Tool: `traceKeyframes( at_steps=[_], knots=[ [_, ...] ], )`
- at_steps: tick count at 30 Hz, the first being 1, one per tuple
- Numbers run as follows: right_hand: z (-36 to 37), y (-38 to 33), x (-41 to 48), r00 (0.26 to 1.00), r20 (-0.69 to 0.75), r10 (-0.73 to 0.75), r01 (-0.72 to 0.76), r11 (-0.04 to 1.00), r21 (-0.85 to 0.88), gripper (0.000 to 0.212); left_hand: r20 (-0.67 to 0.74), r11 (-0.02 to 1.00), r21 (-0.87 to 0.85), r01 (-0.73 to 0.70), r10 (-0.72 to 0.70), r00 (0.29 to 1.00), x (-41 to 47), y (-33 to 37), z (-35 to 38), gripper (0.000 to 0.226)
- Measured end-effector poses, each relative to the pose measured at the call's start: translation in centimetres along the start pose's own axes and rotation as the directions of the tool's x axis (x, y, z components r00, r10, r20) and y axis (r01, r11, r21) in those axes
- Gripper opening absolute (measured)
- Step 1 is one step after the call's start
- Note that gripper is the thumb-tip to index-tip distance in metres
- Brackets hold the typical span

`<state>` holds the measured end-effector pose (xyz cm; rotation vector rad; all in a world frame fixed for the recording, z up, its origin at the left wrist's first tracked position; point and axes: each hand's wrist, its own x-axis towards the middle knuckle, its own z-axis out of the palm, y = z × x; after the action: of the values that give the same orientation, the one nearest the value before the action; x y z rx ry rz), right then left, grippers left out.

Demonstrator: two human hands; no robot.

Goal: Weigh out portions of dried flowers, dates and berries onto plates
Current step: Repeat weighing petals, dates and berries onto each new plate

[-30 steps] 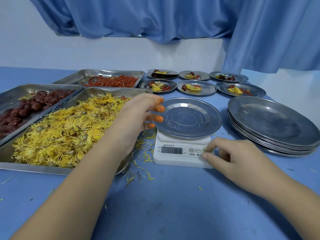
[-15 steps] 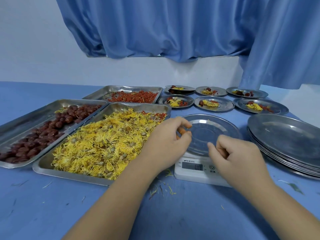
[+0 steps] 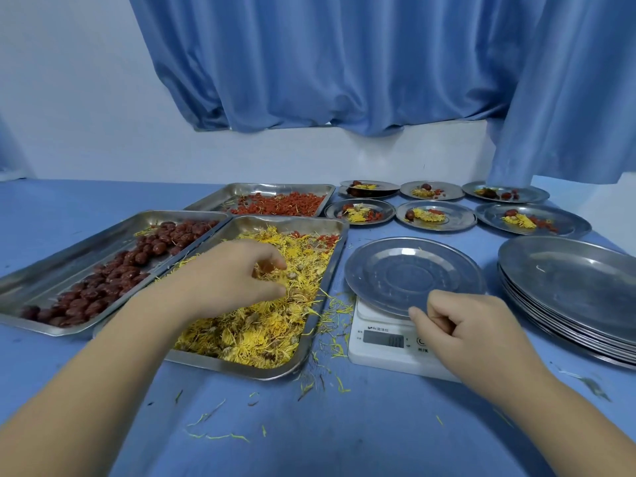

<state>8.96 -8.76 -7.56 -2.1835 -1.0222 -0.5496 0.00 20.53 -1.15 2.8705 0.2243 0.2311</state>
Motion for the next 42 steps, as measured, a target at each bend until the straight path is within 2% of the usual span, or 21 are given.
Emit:
traceKeyframes(
  at_steps=[2,7,10,13,17,21,31,36,40,42],
  knots=[
    [0.0,-0.1,0.0,1.000,0.009,0.002,-0.002,1.000,0.000,0.051,0.069,0.998,0.069,-0.013,0.008,0.998,0.0,-0.2,0.4,0.038],
    [-0.4,-0.1,-0.2,1.000,-0.002,0.012,-0.012,1.000,0.011,0.051,0.079,0.993,0.112,-0.027,0.018,0.997,0.4,-0.5,0.8,0.034],
    [-0.6,0.1,-0.1,0.999,-0.023,0.034,-0.033,0.999,0.039,0.050,0.085,0.997,0.069,-0.024,0.018,0.996,0.4,-0.5,0.3,0.032],
    [-0.7,0.3,0.0,0.998,-0.035,0.052,-0.050,0.997,0.052,0.048,0.026,0.999,0.022,-0.040,0.040,0.999,0.3,-0.5,-0.4,0.030],
    [-0.7,0.4,0.0,0.997,-0.038,0.061,-0.058,0.996,0.064,0.047,-0.094,0.988,-0.150,-0.033,0.019,0.995,0.1,-0.9,-1.6,0.018],
    [-0.6,0.3,-0.1,0.998,-0.042,0.057,-0.053,0.996,0.074,0.049,-0.074,0.918,-0.397,-0.011,-0.020,0.997,0.1,-1.1,-2.4,0.016],
    [-0.7,0.3,0.0,0.997,-0.060,0.056,-0.051,0.995,0.081,0.049,-0.020,0.796,-0.606,0.008,-0.026,0.999,1.7,-0.2,-1.2,0.022],
    [-0.8,0.4,0.2,0.993,-0.089,0.073,-0.065,0.994,0.092,0.049,0.046,0.651,-0.759,0.011,0.037,0.998,4.0,3.0,-0.4,0.020],
    [-1.1,0.7,0.3,0.991,-0.101,0.092,-0.082,0.992,0.098,0.051,0.090,0.617,-0.787,-0.002,0.117,0.989,5.8,6.8,1.2,0.019],
    [-1.3,0.8,0.4,0.990,-0.104,0.096,-0.086,0.992,0.096,0.050,0.100,0.644,-0.765,-0.019,0.148,0.984,6.6,8.7,2.1,0.018]
  ],
)
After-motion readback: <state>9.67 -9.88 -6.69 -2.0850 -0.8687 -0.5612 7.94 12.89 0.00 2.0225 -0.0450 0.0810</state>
